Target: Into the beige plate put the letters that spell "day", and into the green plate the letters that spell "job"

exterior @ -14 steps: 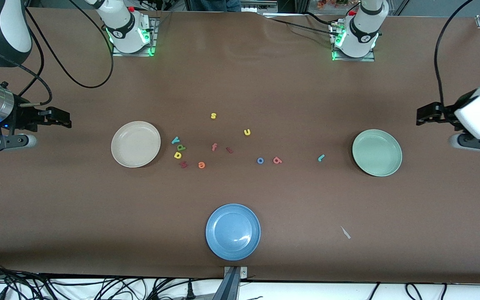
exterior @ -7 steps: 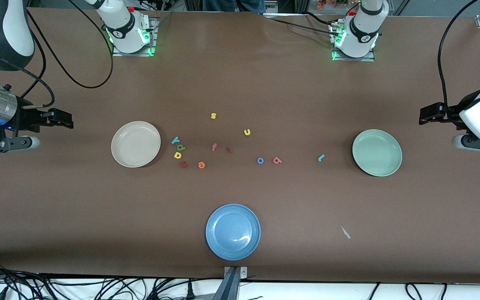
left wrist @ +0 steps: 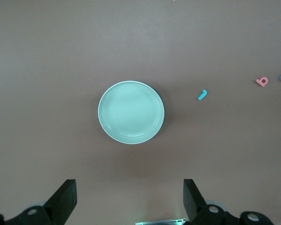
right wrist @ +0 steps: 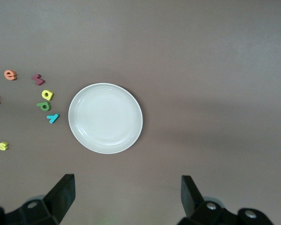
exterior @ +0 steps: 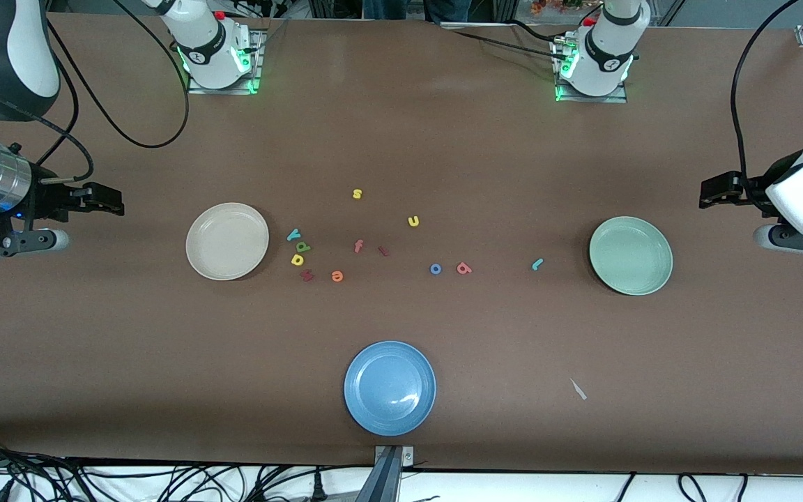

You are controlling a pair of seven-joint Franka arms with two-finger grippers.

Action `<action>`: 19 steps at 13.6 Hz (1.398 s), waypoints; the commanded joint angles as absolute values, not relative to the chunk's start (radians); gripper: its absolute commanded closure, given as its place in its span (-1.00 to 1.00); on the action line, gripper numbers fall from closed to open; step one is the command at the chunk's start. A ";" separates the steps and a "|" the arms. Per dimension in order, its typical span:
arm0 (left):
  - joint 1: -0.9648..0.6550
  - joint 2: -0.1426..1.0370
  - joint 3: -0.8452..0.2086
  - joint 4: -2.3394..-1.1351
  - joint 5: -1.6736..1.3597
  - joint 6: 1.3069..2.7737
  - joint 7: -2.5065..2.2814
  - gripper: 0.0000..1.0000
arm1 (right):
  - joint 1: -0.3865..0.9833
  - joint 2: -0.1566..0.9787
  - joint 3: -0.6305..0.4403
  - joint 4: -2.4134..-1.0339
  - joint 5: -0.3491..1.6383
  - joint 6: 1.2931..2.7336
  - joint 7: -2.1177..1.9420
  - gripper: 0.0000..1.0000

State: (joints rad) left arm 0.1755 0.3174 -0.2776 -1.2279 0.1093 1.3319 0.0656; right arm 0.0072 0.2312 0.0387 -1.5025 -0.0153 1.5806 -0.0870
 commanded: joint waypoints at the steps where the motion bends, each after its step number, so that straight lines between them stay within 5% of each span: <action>1: 0.173 0.304 -0.275 -1.233 0.081 1.324 0.083 -1.00 | 0.009 0.227 0.038 -1.509 -0.018 1.585 -0.100 -0.99; 19: 0.172 0.304 -0.276 -1.230 0.081 1.325 0.081 -1.00 | 0.009 0.225 0.038 -1.537 -0.017 1.606 -0.107 -0.99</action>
